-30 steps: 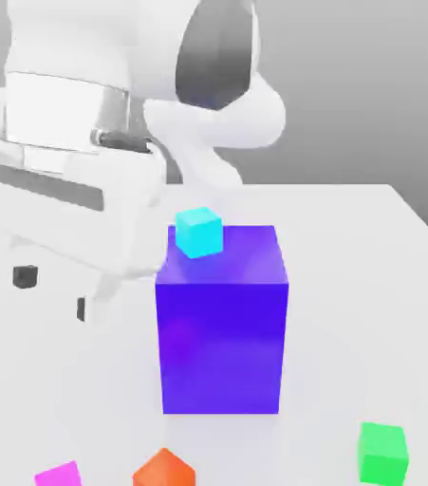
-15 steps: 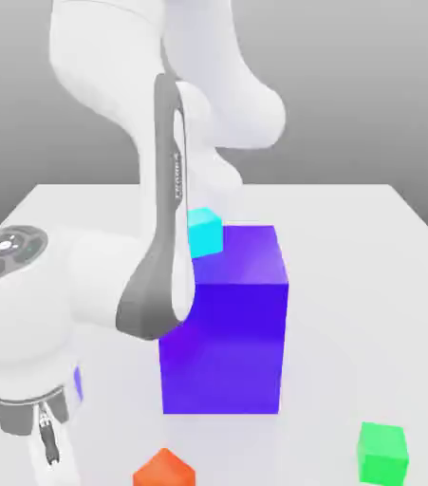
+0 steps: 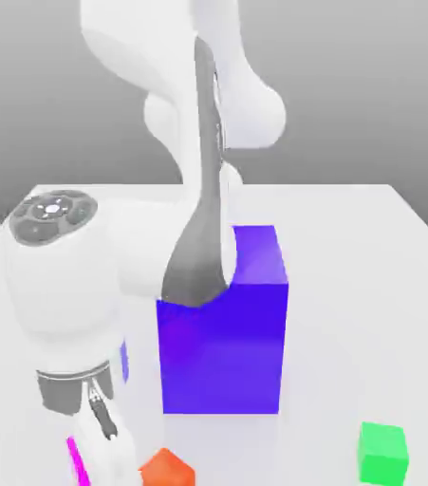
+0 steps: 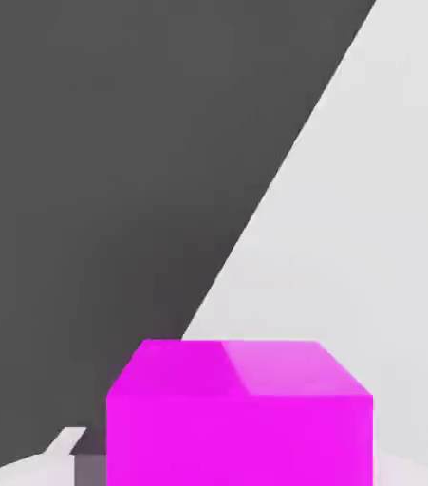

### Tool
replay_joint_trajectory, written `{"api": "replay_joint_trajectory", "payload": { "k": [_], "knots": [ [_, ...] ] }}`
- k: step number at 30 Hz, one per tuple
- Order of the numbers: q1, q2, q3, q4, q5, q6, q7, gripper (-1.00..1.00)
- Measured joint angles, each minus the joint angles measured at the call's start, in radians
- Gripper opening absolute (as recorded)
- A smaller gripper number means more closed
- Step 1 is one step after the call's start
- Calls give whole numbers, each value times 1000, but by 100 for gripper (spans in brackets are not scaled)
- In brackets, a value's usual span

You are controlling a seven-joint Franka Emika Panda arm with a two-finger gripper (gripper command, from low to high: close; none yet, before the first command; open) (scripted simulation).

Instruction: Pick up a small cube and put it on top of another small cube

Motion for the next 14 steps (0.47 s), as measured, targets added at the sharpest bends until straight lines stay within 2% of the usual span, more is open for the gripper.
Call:
{"api": "replay_joint_trajectory", "payload": {
  "k": [7,10,11,14],
  "knots": [
    [202,-94,135,-88,-60,-8,148,-100],
    [315,-16,150,-86,-136,60,247,-100],
    [334,11,144,-84,-155,83,266,100],
    [334,11,144,-84,-155,83,266,100]
  ]
}}
